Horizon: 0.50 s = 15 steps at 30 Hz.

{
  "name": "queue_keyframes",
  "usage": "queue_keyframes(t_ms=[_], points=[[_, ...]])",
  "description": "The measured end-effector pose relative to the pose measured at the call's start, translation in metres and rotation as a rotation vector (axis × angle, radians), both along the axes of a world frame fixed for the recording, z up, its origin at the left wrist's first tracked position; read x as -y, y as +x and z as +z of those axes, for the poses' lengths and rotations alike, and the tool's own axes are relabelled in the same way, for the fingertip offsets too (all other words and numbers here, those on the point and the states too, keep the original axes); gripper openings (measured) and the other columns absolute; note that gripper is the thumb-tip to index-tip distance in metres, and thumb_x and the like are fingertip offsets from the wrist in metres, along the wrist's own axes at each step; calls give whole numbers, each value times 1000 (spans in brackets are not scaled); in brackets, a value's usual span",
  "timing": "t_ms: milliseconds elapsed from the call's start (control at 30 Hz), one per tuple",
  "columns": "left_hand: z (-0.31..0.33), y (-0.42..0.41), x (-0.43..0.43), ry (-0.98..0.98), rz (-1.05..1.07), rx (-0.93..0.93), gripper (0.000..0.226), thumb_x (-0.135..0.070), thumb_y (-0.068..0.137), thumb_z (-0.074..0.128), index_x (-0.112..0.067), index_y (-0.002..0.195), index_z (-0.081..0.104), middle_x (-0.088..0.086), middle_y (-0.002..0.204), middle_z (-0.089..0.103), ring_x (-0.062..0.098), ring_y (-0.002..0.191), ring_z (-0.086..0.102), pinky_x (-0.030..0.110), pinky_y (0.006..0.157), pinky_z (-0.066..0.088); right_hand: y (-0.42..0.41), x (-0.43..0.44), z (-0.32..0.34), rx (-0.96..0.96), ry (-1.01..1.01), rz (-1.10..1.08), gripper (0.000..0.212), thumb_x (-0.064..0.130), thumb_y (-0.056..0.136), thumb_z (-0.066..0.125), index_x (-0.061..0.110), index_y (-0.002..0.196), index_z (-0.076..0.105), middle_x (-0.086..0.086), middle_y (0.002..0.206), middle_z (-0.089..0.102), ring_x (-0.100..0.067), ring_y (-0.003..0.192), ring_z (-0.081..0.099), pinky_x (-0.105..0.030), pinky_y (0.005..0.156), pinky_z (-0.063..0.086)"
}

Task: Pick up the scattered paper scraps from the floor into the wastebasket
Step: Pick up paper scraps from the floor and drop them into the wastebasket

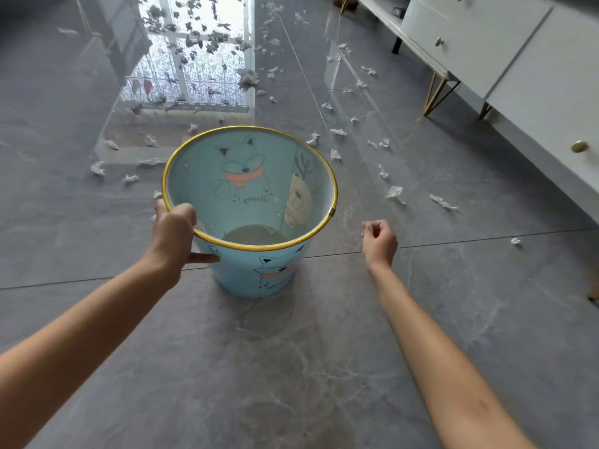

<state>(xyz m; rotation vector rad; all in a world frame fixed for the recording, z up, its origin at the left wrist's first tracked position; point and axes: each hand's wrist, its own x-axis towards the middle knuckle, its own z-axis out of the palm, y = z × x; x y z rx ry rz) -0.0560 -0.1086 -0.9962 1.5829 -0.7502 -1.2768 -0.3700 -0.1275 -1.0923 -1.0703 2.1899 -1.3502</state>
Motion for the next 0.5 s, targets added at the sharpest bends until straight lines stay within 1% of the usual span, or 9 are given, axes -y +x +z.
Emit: queue_keyframes(t_ms=[67,133,200,267,333,400,433,467,500], points=[[2,-2,-3,-11,1,8,53,-18,60,36,-17,113,42,9,125,37,31,103,45,37,42,54,17,5,42,177,-180,98,23,8,88,59,20,70,53,0,61,57,-5,51,54,-32,61,52],[4,-4,-5,-16,1,8,42,-13,73,36,-22,113,40,11,134,36,32,104,46,37,43,54,38,6,87,295,-376,279,20,5,88,61,19,73,58,4,59,60,0,50,54,-20,56,49],[6,-4,-6,-18,0,13,38,-8,80,34,-23,115,38,11,133,38,30,100,48,36,43,54,62,3,124,316,-530,442,16,4,86,62,16,76,65,8,58,65,-2,55,57,-18,58,48],[10,-6,-9,-12,-1,0,37,-6,83,33,-22,116,37,8,125,40,24,90,50,35,46,54,81,-2,147,269,-577,541,8,6,84,65,12,82,71,12,63,69,-1,60,60,-16,62,48],[17,-7,-11,8,-10,-7,35,-4,85,33,-22,115,37,6,118,40,19,83,48,37,48,55,92,-2,158,75,-512,616,11,12,85,65,10,93,73,7,77,72,-1,72,66,-13,68,48],[21,-4,-12,33,-42,-5,40,-2,83,33,-21,118,37,6,119,41,22,89,49,41,49,58,95,1,160,-276,-285,742,24,19,91,58,14,111,68,0,98,72,-10,97,64,-22,90,46],[26,-1,-13,38,-61,1,43,-1,82,34,-20,121,38,7,121,42,25,94,49,43,49,58,94,2,160,-428,-121,829,32,23,94,52,20,125,59,0,111,69,-13,112,57,-34,106,35],[30,1,-13,38,-75,6,46,0,82,34,-18,124,38,8,121,44,26,95,49,45,48,58,93,2,158,-518,47,913,42,27,96,47,27,137,44,3,120,64,-12,125,46,-44,116,14],[34,2,-12,32,-86,12,47,1,81,33,-15,125,39,8,117,46,26,93,49,44,46,58,90,1,155,-549,120,975,49,32,96,45,34,143,30,6,125,60,-9,132,38,-49,116,-5]])
